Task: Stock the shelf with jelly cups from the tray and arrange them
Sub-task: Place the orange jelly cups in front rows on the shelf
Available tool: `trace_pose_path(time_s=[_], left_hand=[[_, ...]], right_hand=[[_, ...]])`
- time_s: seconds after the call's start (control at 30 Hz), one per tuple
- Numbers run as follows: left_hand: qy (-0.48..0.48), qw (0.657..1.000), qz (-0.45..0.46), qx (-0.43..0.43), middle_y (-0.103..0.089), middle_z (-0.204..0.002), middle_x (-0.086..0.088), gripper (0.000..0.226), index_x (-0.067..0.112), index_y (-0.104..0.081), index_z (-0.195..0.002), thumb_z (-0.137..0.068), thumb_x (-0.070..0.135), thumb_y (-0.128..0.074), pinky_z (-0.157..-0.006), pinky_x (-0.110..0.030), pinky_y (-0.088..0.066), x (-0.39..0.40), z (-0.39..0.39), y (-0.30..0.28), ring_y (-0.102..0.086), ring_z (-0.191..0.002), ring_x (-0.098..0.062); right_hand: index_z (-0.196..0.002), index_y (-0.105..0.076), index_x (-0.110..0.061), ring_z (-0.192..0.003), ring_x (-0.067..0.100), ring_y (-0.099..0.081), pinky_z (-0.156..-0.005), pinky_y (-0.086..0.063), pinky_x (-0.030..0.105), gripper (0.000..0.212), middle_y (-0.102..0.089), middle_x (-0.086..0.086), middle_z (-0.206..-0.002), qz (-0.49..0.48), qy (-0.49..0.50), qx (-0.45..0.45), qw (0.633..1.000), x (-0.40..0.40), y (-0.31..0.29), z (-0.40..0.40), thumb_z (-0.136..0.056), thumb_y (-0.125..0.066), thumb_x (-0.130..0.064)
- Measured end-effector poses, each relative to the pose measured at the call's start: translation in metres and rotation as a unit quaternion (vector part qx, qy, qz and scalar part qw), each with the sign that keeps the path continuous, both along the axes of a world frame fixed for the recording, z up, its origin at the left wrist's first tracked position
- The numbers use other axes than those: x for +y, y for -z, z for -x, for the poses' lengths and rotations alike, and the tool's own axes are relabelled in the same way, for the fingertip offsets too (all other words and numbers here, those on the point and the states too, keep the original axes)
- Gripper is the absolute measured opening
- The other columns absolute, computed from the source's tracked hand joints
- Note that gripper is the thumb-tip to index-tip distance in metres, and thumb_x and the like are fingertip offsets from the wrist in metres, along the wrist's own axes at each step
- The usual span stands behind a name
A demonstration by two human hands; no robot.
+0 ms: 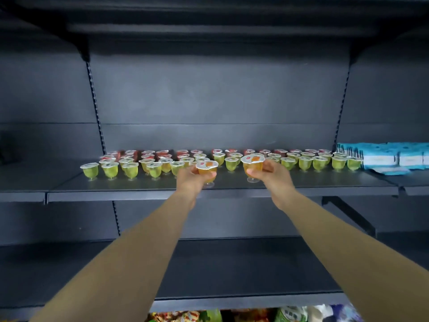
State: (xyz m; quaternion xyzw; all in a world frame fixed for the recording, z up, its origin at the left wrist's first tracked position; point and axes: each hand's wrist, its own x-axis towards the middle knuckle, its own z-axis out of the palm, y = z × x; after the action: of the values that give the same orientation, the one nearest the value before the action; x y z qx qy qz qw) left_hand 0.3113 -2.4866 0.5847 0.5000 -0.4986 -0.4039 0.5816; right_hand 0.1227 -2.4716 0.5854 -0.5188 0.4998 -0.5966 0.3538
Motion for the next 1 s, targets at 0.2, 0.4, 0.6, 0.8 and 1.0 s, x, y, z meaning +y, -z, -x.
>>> trace_pose_path(time_s=[0.2,0.4,0.6,0.8,1.0], left_hand=[[-0.019,0.999,-0.038,-0.017,-0.066,-0.102,-0.006,0.038,0.004,-0.062,-0.115,-0.079,0.003,-0.073,-0.044,-0.002,-0.041,-0.1,0.032,0.019,-0.056,-0.066,-0.008],[-0.035,0.995,-0.054,-0.078,-0.065,-0.108,-0.003,0.039,0.009,-0.061,-0.116,-0.079,0.015,-0.074,-0.08,-0.024,-0.039,-0.18,0.051,0.047,-0.053,-0.091,-0.015],[-0.056,0.992,-0.064,-0.091,-0.066,-0.103,-0.001,0.032,0.01,-0.064,-0.11,-0.081,0.019,-0.073,-0.082,-0.027,-0.043,-0.216,0.059,0.06,-0.055,-0.092,-0.015],[-0.043,0.993,-0.063,-0.09,-0.064,-0.113,-0.001,0.034,0.012,-0.061,-0.114,-0.082,0.018,-0.072,-0.084,-0.026,-0.04,-0.217,0.058,0.061,-0.052,-0.096,-0.013],[-0.033,0.992,-0.066,-0.105,-0.063,-0.115,0.0,0.038,0.013,-0.061,-0.117,-0.082,0.019,-0.072,-0.086,-0.026,-0.039,-0.215,0.058,0.061,-0.052,-0.099,-0.013]], right_hand=[[-0.11,-0.065,-0.01,-0.096,0.013,-0.061,-0.084,-0.037,0.025,0.032,-0.068,-0.001,-0.104,-0.034,0.008,0.011,0.999,-0.109,0.02,0.019,-0.08,-0.075,-0.013],[-0.107,-0.065,-0.014,-0.102,0.017,-0.062,-0.086,-0.042,0.027,0.03,-0.069,-0.002,-0.106,-0.062,0.001,0.013,0.998,-0.198,0.052,0.021,-0.079,-0.074,-0.006],[-0.1,-0.063,-0.02,-0.1,0.015,-0.06,-0.088,-0.041,0.027,0.025,-0.067,-0.004,-0.103,-0.079,-0.02,0.056,0.995,-0.233,0.069,0.021,-0.081,-0.072,-0.007],[-0.115,-0.062,-0.016,-0.103,0.014,-0.057,-0.093,-0.041,0.029,0.033,-0.064,-0.006,-0.107,-0.084,-0.014,0.066,0.994,-0.232,0.07,0.022,-0.084,-0.07,-0.009],[-0.117,-0.061,-0.016,-0.107,0.016,-0.058,-0.095,-0.042,0.03,0.035,-0.066,-0.003,-0.113,-0.088,-0.018,0.057,0.994,-0.229,0.07,0.025,-0.084,-0.07,-0.008]])
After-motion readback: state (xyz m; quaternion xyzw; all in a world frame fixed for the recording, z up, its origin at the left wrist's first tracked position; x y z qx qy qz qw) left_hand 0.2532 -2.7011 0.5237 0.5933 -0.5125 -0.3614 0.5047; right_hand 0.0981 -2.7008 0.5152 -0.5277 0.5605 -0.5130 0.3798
